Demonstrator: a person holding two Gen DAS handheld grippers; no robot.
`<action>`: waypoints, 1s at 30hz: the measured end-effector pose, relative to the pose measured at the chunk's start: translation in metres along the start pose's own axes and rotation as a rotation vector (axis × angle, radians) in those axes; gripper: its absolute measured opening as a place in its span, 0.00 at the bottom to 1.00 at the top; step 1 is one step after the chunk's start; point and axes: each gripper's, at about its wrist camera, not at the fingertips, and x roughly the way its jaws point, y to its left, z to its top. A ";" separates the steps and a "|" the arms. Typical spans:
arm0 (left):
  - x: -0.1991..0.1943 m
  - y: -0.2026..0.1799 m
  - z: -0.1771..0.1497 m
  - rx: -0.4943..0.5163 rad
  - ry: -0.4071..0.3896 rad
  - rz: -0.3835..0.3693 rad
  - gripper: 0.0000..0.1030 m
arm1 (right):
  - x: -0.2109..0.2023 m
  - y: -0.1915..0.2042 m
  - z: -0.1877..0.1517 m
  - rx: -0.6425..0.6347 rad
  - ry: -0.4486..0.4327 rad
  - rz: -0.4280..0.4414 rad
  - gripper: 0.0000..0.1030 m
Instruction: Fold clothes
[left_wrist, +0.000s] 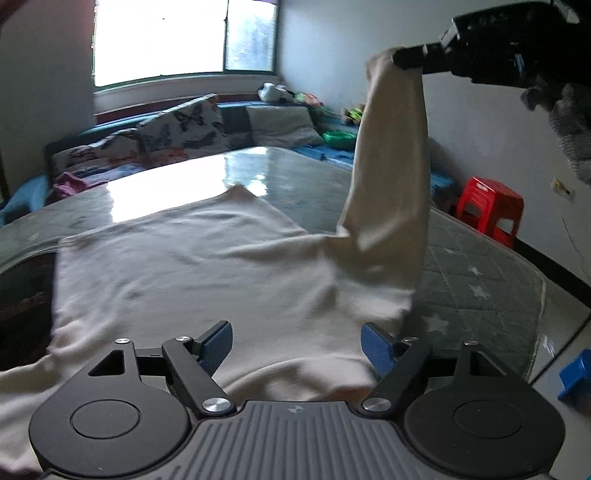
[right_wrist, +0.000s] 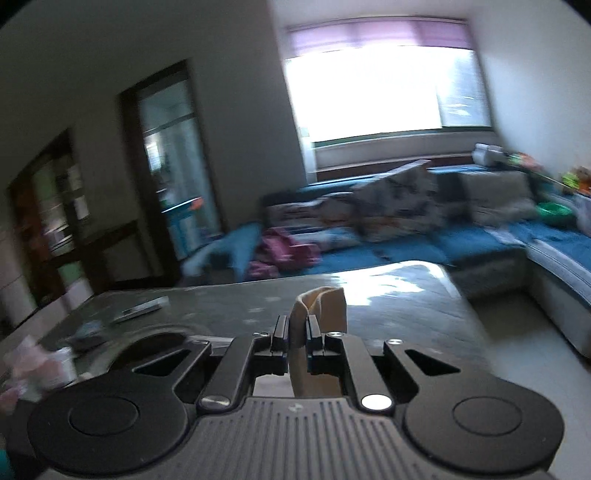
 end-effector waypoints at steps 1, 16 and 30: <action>-0.005 0.006 -0.001 -0.013 -0.008 0.012 0.79 | 0.004 0.011 0.002 -0.020 0.006 0.028 0.08; -0.059 0.076 -0.031 -0.189 -0.043 0.190 0.81 | 0.118 0.146 -0.065 -0.167 0.270 0.301 0.08; -0.059 0.081 -0.031 -0.209 -0.046 0.203 0.82 | 0.116 0.137 -0.094 -0.205 0.354 0.291 0.18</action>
